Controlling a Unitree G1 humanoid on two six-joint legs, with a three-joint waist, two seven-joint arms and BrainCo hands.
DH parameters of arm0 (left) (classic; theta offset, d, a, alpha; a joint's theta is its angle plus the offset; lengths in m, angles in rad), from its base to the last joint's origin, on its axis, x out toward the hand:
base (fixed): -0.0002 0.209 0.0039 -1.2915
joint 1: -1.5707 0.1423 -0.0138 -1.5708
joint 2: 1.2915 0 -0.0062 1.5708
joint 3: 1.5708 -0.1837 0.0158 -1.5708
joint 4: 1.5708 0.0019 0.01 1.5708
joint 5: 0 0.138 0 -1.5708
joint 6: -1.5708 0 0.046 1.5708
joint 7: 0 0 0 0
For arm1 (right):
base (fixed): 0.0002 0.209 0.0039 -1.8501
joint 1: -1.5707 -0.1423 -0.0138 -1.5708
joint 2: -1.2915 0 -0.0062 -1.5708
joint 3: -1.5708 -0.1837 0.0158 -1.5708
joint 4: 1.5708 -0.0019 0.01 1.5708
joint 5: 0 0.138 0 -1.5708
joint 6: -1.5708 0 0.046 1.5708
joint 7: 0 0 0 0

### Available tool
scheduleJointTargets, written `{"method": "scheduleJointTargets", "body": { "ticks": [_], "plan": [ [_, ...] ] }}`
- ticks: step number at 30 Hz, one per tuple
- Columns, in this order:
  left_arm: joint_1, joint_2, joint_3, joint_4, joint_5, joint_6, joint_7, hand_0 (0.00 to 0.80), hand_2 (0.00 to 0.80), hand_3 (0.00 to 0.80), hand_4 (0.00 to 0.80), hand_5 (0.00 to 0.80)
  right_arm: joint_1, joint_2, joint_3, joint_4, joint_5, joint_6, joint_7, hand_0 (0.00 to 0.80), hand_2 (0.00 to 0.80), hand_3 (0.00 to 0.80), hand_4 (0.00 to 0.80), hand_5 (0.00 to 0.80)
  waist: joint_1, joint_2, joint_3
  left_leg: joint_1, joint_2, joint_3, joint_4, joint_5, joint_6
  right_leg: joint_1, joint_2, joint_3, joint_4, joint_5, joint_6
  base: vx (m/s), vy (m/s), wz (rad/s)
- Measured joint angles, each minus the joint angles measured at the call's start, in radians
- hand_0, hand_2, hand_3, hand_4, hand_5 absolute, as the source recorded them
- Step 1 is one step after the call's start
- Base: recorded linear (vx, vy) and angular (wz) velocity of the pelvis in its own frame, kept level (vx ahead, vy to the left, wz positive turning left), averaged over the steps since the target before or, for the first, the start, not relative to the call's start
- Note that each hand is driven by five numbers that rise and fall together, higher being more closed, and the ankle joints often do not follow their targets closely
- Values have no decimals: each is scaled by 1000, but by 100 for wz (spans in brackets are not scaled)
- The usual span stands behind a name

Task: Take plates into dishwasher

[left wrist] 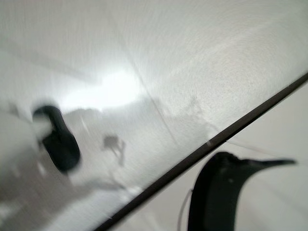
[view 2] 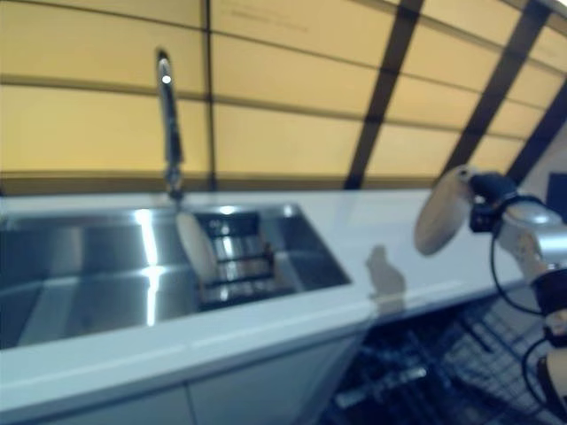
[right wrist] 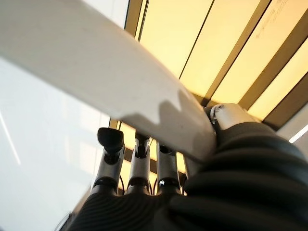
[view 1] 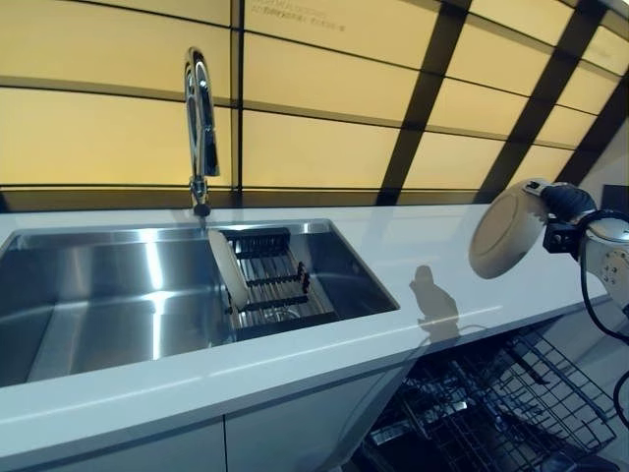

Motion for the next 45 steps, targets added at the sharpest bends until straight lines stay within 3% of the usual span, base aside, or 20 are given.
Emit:
{"method": "scheduleJointTargets", "body": {
  "ticks": [2,5,6,9,13,15,16,19,23,35,45],
  "plan": [
    [4,20,0,-2,0,2,2,0,0,0,0,0,-5,-35,-4,-1,0,0,8,800,800,800,800,800,6,-4,-4,-6,19,28,0,11,-16,27,-17,0,115,-103,33,-176,-41,-50],
    [11,38,-2,24,-1,3,8,0,0,0,0,0,-8,-63,-28,14,0,-10,40,800,800,800,800,800,55,-39,-25,-24,13,91,7,9,-30,114,-69,-10,43,-160,53,-149,-116,-82],
    [14,42,0,28,-1,3,9,0,0,0,0,0,-9,-61,-22,21,0,-12,58,800,800,800,800,800,58,-54,-32,-29,1,78,11,9,-33,160,-59,-16,-63,-156,47,-82,-138,-79],
    [18,30,1,27,0,0,11,0,0,0,0,0,-6,-61,-15,55,-1,-11,86,800,800,800,800,800,57,-64,-44,-35,2,38,21,9,-33,219,-42,-23,-214,-144,30,-172,-228,-58],
    [-10,29,3,25,0,-1,18,0,0,0,0,0,-4,-64,1,75,-1,-2,99,800,800,800,800,800,45,-75,-45,-71,28,19,81,-12,-64,211,-22,-27,-259,-130,7,-142,-183,-35],
    [-24,30,4,23,0,-1,21,0,0,0,0,0,-2,-65,4,78,-6,7,112,800,800,800,800,800,43,-85,-47,-75,28,0,81,-7,-101,207,-21,-26,-267,-131,-4,-115,-136,-12],
    [-31,31,4,23,0,-1,21,0,0,0,0,0,0,-65,4,79,-13,8,118,800,800,800,800,800,39,-96,-53,-85,24,-1,83,-4,-104,199,-25,-27,-267,-132,-11,-112,-115,-2],
    [-26,34,3,24,0,-1,22,0,0,0,0,0,22,-66,-6,79,-44,8,149,800,800,800,800,800,20,-129,-66,-102,8,-7,78,8,-94,186,-40,-27,-269,-130,-22,-103,-88,8],
    [-14,37,3,24,-1,1,24,0,0,0,0,0,56,-67,-28,76,-100,7,185,800,800,800,800,800,21,-147,-72,-107,-12,-5,63,26,-76,172,-58,-22,-269,-133,-39,-92,-66,0],
    [-6,37,3,22,0,-1,27,0,0,0,0,0,284,-95,-155,50,-234,-5,362,800,800,800,800,800,-8,-99,-34,-154,-9,-47,57,65,-77,146,-40,-30,-274,-126,-56,-60,-74,8],
    [-11,37,4,21,0,-7,16,0,0,0,0,0,397,-96,-182,-25,-355,-115,467,800,800,800,800,800,-5,-59,-6,-131,-18,-63,10,85,-84,176,-36,-45,-311,-126,-56,-41,-32,6]
  ]
}}
